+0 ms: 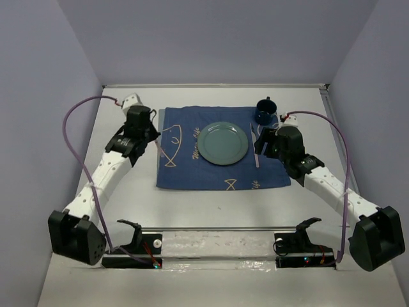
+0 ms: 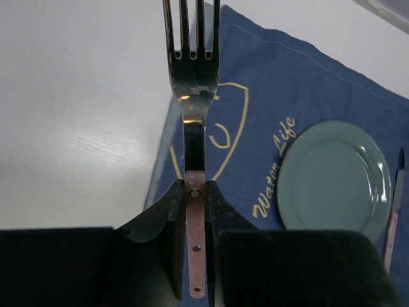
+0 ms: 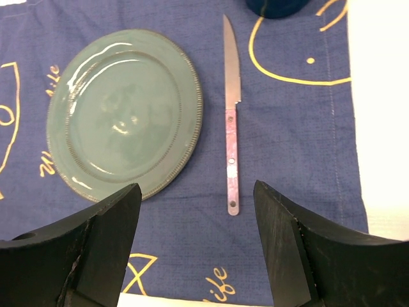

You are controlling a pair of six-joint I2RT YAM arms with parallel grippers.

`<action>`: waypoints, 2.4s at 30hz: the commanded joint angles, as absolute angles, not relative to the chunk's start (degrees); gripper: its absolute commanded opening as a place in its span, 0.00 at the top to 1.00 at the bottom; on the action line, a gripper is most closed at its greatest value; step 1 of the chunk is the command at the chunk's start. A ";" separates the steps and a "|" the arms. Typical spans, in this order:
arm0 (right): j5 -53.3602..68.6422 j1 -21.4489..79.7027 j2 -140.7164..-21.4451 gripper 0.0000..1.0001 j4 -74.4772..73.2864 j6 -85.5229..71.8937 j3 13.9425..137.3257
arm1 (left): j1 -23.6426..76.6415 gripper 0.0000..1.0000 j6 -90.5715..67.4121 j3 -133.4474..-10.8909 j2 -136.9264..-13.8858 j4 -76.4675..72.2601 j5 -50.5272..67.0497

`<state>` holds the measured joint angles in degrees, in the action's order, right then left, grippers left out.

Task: Set the dinner table for one person

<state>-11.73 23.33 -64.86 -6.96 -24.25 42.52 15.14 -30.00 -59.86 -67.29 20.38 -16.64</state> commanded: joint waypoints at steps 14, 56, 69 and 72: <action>-17.49 23.73 -64.16 0.24 -4.92 -25.14 41.57 | 32.34 1.00 -24.43 -72.15 -96.31 15.91 -24.78; -18.19 23.73 -61.62 0.24 -4.75 -25.22 40.78 | 32.52 0.20 -21.71 -74.35 -103.91 13.36 -28.21; -11.25 23.73 -37.46 0.00 -3.95 -25.75 40.86 | 39.37 0.01 -18.19 -64.27 -66.39 3.88 -29.01; -11.16 23.73 -33.15 0.00 -6.23 -25.05 43.50 | 39.37 0.01 -18.02 -57.06 -53.56 -2.44 -27.17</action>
